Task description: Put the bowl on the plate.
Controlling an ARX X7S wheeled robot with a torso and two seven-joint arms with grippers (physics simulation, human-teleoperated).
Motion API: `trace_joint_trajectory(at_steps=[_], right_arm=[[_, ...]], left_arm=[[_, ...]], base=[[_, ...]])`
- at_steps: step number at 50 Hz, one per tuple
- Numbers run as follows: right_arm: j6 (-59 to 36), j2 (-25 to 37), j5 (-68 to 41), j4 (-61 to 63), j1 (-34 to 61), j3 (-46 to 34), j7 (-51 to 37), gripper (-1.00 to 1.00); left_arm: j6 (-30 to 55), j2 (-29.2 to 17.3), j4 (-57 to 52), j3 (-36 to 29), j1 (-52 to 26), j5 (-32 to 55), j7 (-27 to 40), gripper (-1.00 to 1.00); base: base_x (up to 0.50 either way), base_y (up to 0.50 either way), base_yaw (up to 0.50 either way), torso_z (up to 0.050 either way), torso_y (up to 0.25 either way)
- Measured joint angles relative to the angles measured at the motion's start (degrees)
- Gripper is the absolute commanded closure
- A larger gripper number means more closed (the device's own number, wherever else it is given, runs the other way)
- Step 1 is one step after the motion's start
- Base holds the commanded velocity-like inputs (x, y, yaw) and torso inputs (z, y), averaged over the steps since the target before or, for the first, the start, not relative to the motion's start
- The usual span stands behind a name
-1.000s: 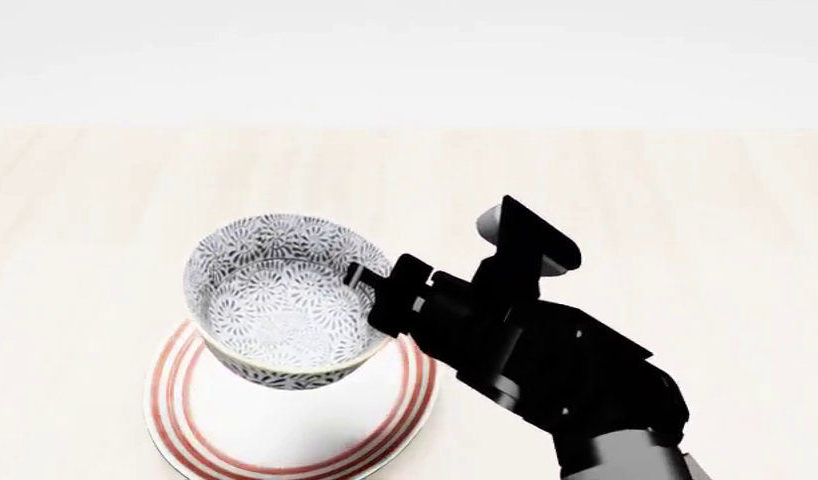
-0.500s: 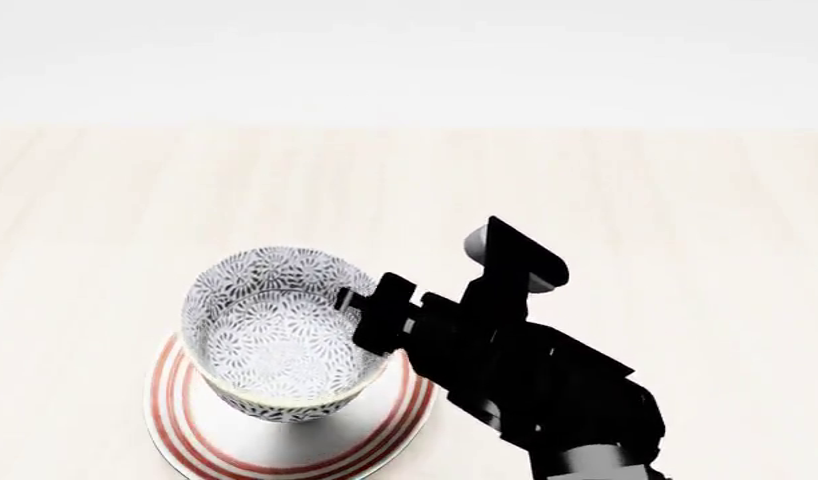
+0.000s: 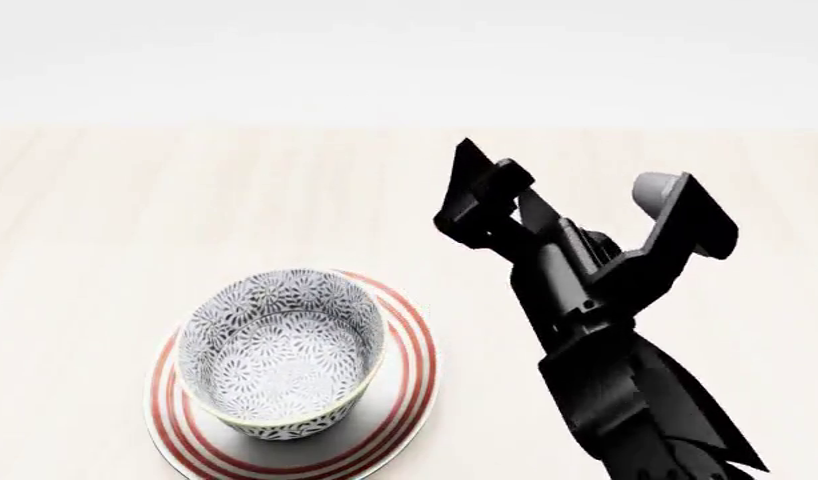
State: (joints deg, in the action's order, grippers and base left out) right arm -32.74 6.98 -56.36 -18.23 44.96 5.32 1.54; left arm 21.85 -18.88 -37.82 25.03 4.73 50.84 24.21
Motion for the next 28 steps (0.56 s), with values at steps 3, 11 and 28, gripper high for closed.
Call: trace_joint_trajectory(at_steps=[3,11,28], right_arm=[[0.2,1.4,-1.9,10.3,-3.4,2.5,-2.8,-1.0],[-0.5,6.5,-7.2,33.7,-10.6,8.7,-10.0,-1.0],[-2.0,16.4,-19.4,62.3,-22.6,20.3,-18.0,-1.0]], left_arm=[[0.0,0.0,-0.1,-0.4,-0.1,-0.3,0.0,-1.0],[-0.3,-0.2,-1.0,-1.2,0.1,-0.8,-0.5,-1.0],[-2.7,-0.6,-3.6,-1.3,1.6,-1.1,-3.3,-1.0]], base=[[0.0,0.0,0.0,0.0,0.0],[0.0,0.0,0.0,0.0,0.0],[0.0,0.0,0.0,0.0,0.0]])
